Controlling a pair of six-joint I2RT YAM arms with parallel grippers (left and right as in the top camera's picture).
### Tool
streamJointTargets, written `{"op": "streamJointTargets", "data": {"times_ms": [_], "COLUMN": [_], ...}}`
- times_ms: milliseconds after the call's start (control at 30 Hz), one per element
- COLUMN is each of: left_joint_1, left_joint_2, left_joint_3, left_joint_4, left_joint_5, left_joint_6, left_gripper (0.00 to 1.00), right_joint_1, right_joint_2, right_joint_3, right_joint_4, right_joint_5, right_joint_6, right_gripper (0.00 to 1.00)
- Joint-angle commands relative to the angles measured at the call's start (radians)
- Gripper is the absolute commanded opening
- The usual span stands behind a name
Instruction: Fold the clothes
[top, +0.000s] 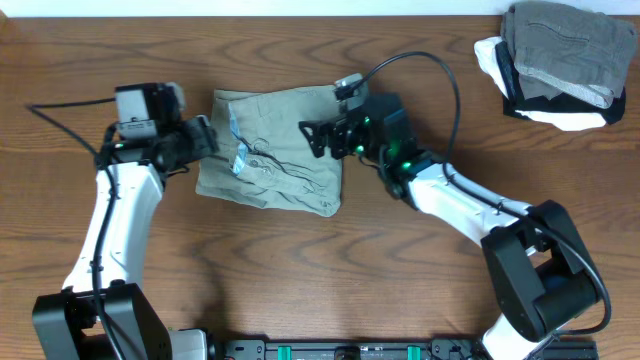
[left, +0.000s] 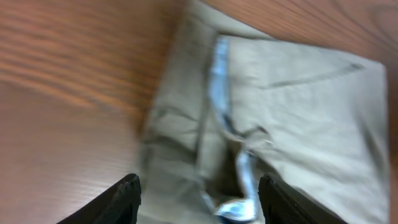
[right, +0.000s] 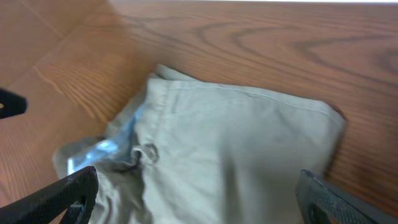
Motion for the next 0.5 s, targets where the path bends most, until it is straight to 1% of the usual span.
{"op": "streamJointTargets", "data": {"times_ms": [0, 100, 233, 467], "left_joint_1": [-0.044, -0.071, -0.092, -0.098], "left_joint_2": [0.034, 0.077, 0.143, 0.230], "left_joint_3": [-0.003, -0.003, -0.003, -0.003], "left_joint_4": [0.004, 0.019, 0.060, 0.069], "left_joint_5": [0.051, 0.059, 0.136, 0.140], "left_joint_6": [0.071, 0.075, 0.082, 0.082], "left_gripper": [0.63, 0.63, 0.63, 0.63], "right_joint_1": [-0.045, -0.065, -0.066, -0.066], "right_joint_2": [-0.028, -0.028, -0.028, -0.028], "right_joint_3": [0.008, 0.008, 0.008, 0.008], "right_joint_4": [-0.009, -0.014, -0.026, -0.028], "right_joint_5": [-0.095, -0.141, -0.144, -0.143], "right_joint_6": [-0.001, -0.002, -0.013, -0.013], "right_gripper": [0.99, 0.99, 0.96, 0.96]}}
